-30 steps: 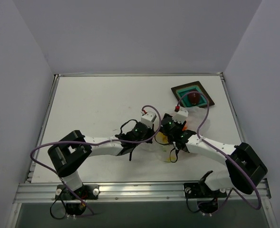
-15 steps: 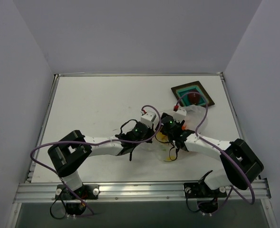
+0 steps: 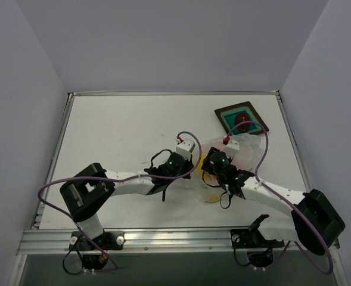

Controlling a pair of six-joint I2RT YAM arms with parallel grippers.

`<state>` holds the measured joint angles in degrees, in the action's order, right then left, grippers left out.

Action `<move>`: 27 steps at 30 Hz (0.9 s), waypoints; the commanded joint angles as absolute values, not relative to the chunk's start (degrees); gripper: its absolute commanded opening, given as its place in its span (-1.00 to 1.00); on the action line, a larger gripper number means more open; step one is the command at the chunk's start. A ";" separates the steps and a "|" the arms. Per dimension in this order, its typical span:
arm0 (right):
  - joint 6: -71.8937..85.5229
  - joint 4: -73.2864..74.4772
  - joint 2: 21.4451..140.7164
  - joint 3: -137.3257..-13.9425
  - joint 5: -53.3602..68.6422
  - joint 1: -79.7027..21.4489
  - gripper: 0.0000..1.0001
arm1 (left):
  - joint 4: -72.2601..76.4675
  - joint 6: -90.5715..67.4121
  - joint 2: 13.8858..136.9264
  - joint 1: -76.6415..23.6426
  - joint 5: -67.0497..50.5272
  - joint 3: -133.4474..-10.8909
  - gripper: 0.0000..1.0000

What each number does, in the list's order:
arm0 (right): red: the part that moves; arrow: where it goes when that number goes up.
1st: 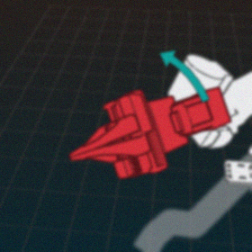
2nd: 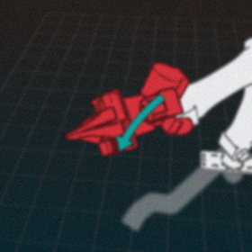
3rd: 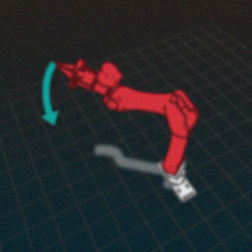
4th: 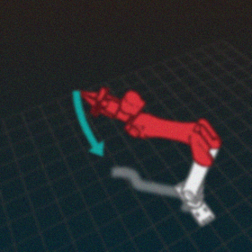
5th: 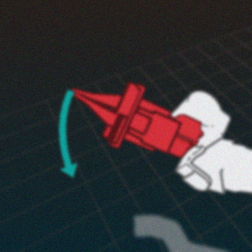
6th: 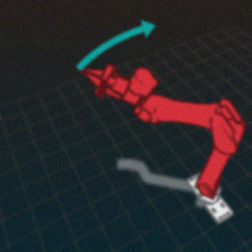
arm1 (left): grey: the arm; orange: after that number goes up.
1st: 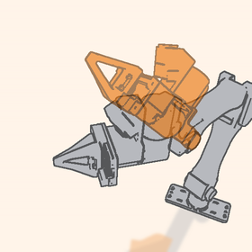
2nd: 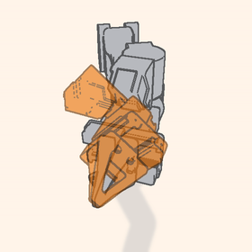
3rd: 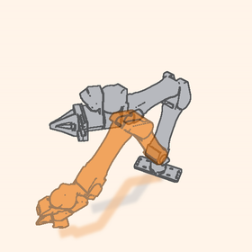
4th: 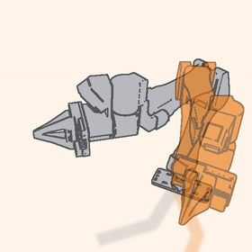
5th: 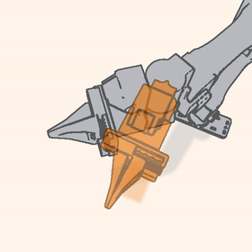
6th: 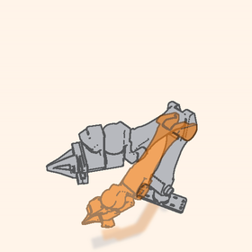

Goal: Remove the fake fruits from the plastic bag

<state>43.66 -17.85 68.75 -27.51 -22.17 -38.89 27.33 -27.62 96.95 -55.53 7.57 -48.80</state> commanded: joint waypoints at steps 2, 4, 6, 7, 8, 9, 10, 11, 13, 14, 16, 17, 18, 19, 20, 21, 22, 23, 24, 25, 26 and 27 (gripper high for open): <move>36.85 -17.23 74.43 -32.51 -20.13 -38.41 -0.13 | 29.09 -27.33 93.96 -55.20 8.70 -49.39 -0.95; 34.20 -16.79 76.72 -35.14 -22.67 -38.06 -0.10 | 29.09 -27.25 93.69 -55.20 8.70 -49.39 -0.95; 31.40 -15.03 78.56 -36.82 -22.85 -36.75 0.03 | 28.92 -27.16 93.60 -55.20 8.79 -49.22 -0.95; 30.51 -14.86 78.92 -37.35 -21.02 -35.61 0.18 | 28.92 -27.07 93.43 -55.11 8.88 -49.22 -0.95; 29.89 -14.85 79.36 -37.96 -20.14 -35.16 0.22 | 28.92 -26.98 93.43 -55.11 8.88 -49.22 -0.95; 28.49 -14.68 80.15 -38.23 -18.91 -34.72 0.25 | 28.83 -26.98 93.43 -55.11 8.88 -49.22 -0.95; 27.95 -14.42 80.68 -38.58 -16.72 -34.46 0.30 | 28.83 -26.98 93.43 -55.02 8.96 -49.22 -0.95; 27.69 -13.81 81.21 -39.02 -16.09 -34.19 0.31 | 28.83 -26.98 93.51 -55.02 8.79 -49.22 -0.95; 27.16 -13.54 82.70 -39.02 -14.95 -34.19 0.32 | 28.83 -27.07 93.69 -54.84 8.79 -49.22 -0.95; 26.98 -13.54 83.14 -39.02 -13.38 -34.10 0.32 | 28.83 -27.07 93.78 -54.84 8.70 -49.31 -0.95; 26.72 -13.62 84.20 -38.85 -11.87 -34.01 0.30 | 28.83 -27.07 93.87 -54.84 8.70 -49.31 -0.95; 26.81 -13.80 84.37 -38.67 -10.56 -34.01 0.30 | 28.83 -27.07 93.95 -54.76 8.70 -49.31 -0.95; 26.81 -13.89 84.37 -38.24 -10.02 -34.01 0.29 | 28.83 -27.07 93.96 -54.76 8.70 -49.31 -0.95; 27.07 -14.06 84.29 -37.88 -9.58 -34.01 0.29 | 28.83 -27.07 94.13 -54.76 8.61 -49.39 -0.95; 27.42 -14.67 83.77 -37.53 -9.23 -34.01 0.29 | 28.83 -27.07 94.22 -54.76 8.61 -49.39 -0.95; 27.60 -14.85 82.54 -37.09 -8.62 -34.01 0.29 | 28.83 -27.07 94.22 -54.76 8.61 -49.48 -0.95; 27.60 -15.03 81.83 -36.31 -8.44 -34.01 0.31 | 28.83 -27.07 94.39 -54.76 8.61 -49.48 -0.95; 27.86 -15.12 81.04 -35.95 -8.35 -34.01 0.31 | 28.83 -27.16 94.48 -54.76 8.61 -49.48 -0.95; 27.86 -15.29 79.38 -35.60 -8.09 -34.01 0.32 | 28.83 -27.16 94.48 -54.67 8.53 -49.57 -0.95; 27.77 -15.47 78.58 -34.99 -7.74 -34.01 0.33 | 28.83 -27.16 94.66 -54.67 8.44 -49.57 -0.95; 27.60 -15.90 77.79 -34.63 -7.47 -34.01 0.33 | 28.92 -27.25 94.57 -54.67 8.52 -49.66 -0.95; 27.51 -16.08 76.91 -34.37 -7.12 -33.84 0.33 | 28.92 -27.25 94.57 -54.67 8.44 -49.57 -0.95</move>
<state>28.38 -17.45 80.55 -35.35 -9.10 -34.15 27.33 -27.57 96.79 -55.05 7.79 -48.80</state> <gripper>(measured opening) 0.665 0.028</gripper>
